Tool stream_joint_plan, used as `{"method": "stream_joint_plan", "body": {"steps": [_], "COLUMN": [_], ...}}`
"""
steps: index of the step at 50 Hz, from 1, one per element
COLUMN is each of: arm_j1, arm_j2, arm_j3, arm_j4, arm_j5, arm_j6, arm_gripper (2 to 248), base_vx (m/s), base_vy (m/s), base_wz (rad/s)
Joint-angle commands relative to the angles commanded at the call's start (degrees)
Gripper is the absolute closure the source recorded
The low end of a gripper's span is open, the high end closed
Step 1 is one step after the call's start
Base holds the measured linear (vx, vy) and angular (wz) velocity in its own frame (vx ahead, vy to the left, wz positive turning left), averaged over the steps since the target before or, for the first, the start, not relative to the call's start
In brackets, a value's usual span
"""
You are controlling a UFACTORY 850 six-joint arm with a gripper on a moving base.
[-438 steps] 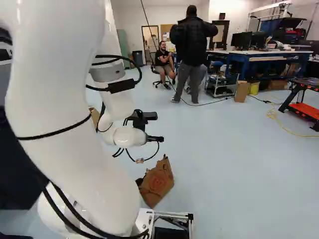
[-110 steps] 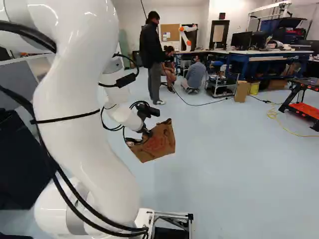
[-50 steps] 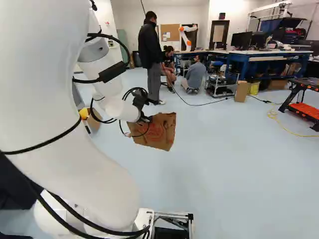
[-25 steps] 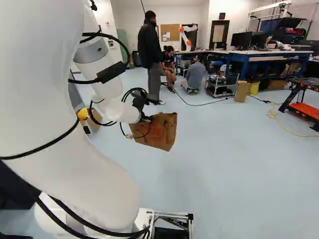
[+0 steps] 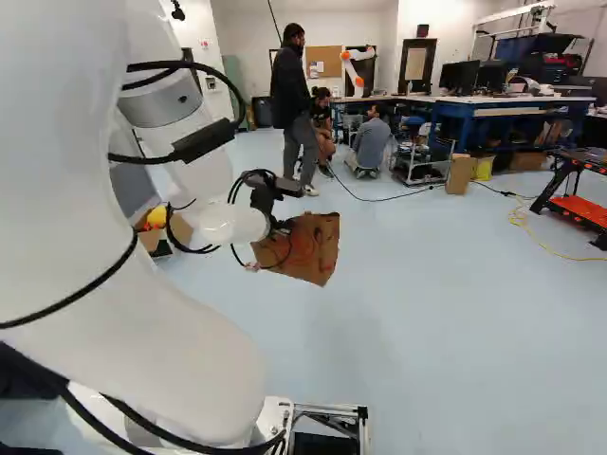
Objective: Pick up the grocery bag from the ground
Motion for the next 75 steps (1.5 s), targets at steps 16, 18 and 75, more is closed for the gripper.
{"method": "stream_joint_plan", "body": {"steps": [16, 18, 75], "arm_j1": [-1.75, -1.95, -4.93], "arm_j2": [3.89, 4.34, 10.96], "arm_j3": [4.78, 5.33, 13.47], "arm_j4": [-6.80, -7.58, -19.16], "arm_j5": [5.25, 5.86, 14.80], "arm_j6": [0.00, 0.00, 0.00], "arm_gripper": [228, 228, 228], "base_vx": [0.000, 0.000, 0.000], "base_vy": [0.000, 0.000, 0.000], "base_wz": [0.000, 0.000, 0.000]}}
